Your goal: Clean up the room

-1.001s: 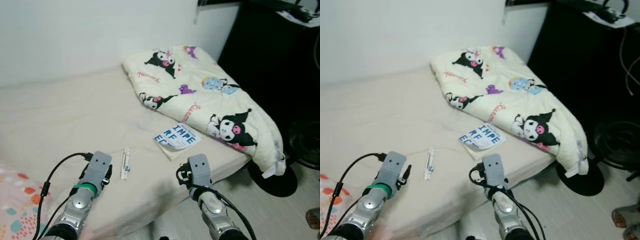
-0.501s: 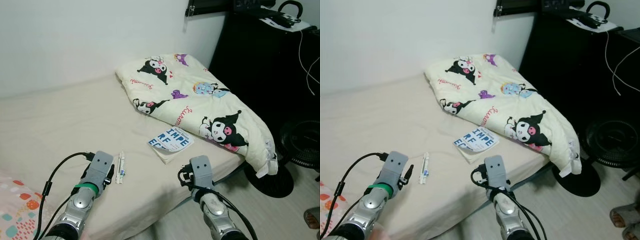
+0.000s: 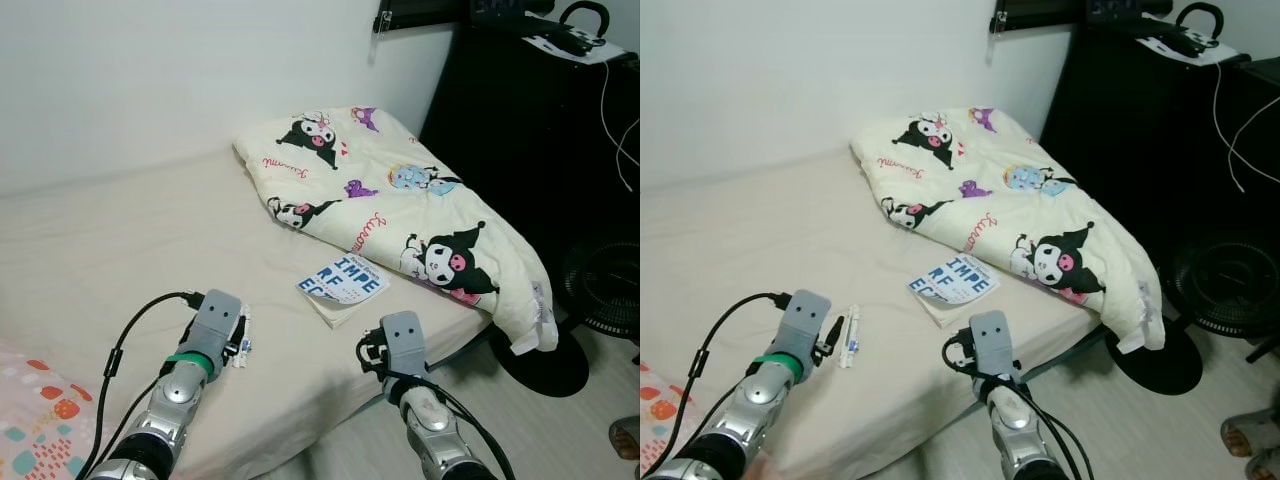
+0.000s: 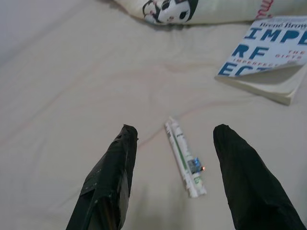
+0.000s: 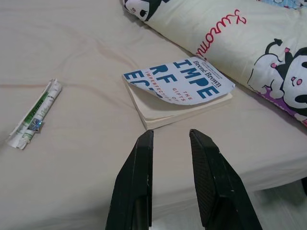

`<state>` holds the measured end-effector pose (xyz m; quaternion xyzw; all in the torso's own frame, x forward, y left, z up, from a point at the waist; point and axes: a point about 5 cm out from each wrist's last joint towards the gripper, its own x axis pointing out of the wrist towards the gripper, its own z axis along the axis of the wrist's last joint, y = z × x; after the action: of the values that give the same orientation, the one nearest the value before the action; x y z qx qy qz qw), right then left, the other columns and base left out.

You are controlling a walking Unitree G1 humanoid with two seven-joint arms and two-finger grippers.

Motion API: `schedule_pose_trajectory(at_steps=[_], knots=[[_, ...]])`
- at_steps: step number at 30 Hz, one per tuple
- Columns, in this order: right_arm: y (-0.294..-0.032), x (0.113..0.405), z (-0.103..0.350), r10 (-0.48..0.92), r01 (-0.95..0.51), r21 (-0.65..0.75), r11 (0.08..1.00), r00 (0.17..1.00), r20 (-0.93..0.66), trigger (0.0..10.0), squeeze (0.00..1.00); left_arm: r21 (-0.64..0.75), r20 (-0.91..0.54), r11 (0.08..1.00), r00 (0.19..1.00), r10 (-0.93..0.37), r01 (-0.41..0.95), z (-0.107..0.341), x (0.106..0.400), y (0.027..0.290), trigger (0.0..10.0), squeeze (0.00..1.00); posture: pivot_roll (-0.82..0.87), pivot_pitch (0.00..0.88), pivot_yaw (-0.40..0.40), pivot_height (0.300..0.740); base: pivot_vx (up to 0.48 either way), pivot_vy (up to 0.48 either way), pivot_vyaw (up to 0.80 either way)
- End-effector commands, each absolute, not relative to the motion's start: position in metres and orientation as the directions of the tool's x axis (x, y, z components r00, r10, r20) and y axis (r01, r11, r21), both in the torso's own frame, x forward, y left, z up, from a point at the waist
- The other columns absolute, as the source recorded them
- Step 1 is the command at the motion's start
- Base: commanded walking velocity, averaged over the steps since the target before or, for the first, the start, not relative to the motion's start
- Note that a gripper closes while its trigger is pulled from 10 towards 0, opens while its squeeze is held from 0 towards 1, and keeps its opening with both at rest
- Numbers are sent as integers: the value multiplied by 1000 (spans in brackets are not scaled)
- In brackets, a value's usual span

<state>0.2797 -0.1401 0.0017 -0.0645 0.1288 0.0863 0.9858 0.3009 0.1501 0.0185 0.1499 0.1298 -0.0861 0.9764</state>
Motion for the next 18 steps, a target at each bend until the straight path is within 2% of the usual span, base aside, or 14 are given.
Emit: schedule_pose_trajectory(at_steps=[1, 3, 4, 18], knots=[[-141, 276, -2, 145, -180, -105, 978, 950, -277, 10000, 0, 259, -269, 933, 946, -180, 251, 23, 306, 131, 10000, 0, -8, 7, 39, 675, 0, 0, 0], [-141, 276, -2, 145, -180, -105, 978, 950, -277, 10000, 0, 259, -269, 933, 946, -180, 251, 23, 306, 131, 10000, 0, -8, 7, 39, 675, 0, 0, 0], [-142, 276, -2, 142, -177, -105, 979, 951, -276, 10000, 0, 248, -254, 931, 945, -204, 268, 28, 310, 120, 10000, 0, -11, 7, 40, 665, 0, 0, 0], [-142, 276, -2, 139, -173, -103, 979, 951, -278, 10000, 0, 230, -242, 932, 944, -224, 280, 31, 311, 112, 10000, 0, -10, 10, 43, 635, 0, 0, 0]])
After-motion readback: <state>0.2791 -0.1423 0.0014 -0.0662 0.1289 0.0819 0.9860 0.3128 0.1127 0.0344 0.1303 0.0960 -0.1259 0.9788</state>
